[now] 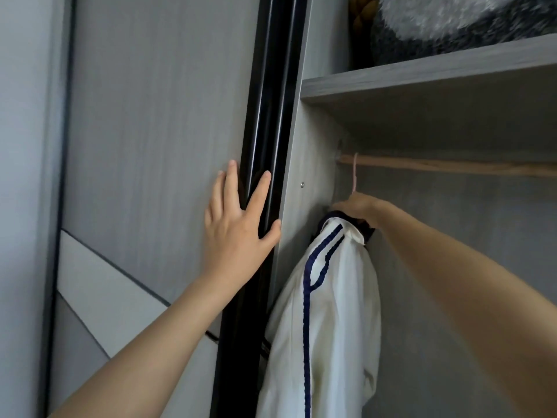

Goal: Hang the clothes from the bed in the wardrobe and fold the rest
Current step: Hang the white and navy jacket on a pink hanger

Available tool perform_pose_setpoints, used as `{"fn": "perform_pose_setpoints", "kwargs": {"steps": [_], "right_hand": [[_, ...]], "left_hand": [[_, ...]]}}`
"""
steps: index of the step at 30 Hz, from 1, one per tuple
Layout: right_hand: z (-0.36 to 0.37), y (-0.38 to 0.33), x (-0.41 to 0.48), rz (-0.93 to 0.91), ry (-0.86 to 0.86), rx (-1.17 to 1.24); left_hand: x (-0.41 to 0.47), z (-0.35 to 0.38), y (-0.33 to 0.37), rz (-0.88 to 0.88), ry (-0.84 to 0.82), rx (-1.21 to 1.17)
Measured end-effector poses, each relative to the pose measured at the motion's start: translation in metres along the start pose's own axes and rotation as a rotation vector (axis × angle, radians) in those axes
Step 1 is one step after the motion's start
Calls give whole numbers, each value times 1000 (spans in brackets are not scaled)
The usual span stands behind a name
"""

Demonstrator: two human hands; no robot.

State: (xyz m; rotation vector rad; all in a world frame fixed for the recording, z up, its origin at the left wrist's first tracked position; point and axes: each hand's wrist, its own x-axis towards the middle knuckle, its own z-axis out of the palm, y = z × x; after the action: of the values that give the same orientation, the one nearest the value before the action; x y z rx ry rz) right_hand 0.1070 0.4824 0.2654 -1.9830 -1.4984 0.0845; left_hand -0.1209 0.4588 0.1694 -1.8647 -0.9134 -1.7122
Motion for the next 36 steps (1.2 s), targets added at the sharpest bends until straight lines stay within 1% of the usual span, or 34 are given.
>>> {"fn": "perform_pose_setpoints", "kwargs": {"steps": [2,5,7,9,10,12,15,17,18,21,23,25,26,27,29,31,33,36], "right_hand": [[-3,8,-7,-27,62,61],[-9,35,-27,-21,104,16],[-14,54,-39,-6,105,-48],[-20,77,-53,11,80,-110],[-24,90,-58,23,71,-119],[-34,118,-76,40,69,-118],[-64,153,-111,91,107,-146],[-93,174,-136,154,150,-264],[-113,188,-157,210,195,-338],[-158,219,-211,286,329,-546],[-178,240,-246,325,388,-721],[-200,258,-295,387,496,-890],[-202,263,-306,379,540,-937],[-207,266,-323,401,574,-1012],[-216,275,-354,479,596,-1140],[-222,280,-374,590,563,-1213],[-229,285,-385,694,567,-1197],[-236,293,-393,757,518,-1217]], "left_hand": [[0,-3,1,-20,-32,13],[-8,-10,13,-11,-12,63],[-19,-8,26,76,67,123],[-33,-3,47,169,109,104],[-38,0,60,204,105,78],[-44,6,89,250,48,9],[-50,20,127,289,-36,-107],[-53,31,152,278,-92,-176],[-56,40,171,273,-118,-220],[-67,60,216,249,-243,-308],[-76,69,244,264,-359,-357],[-90,75,287,295,-445,-415],[-95,78,293,302,-493,-408],[-102,80,310,305,-503,-428],[-114,85,340,337,-502,-490],[-122,87,363,373,-519,-538],[-122,91,379,396,-517,-585],[-119,99,390,390,-504,-626]]}}
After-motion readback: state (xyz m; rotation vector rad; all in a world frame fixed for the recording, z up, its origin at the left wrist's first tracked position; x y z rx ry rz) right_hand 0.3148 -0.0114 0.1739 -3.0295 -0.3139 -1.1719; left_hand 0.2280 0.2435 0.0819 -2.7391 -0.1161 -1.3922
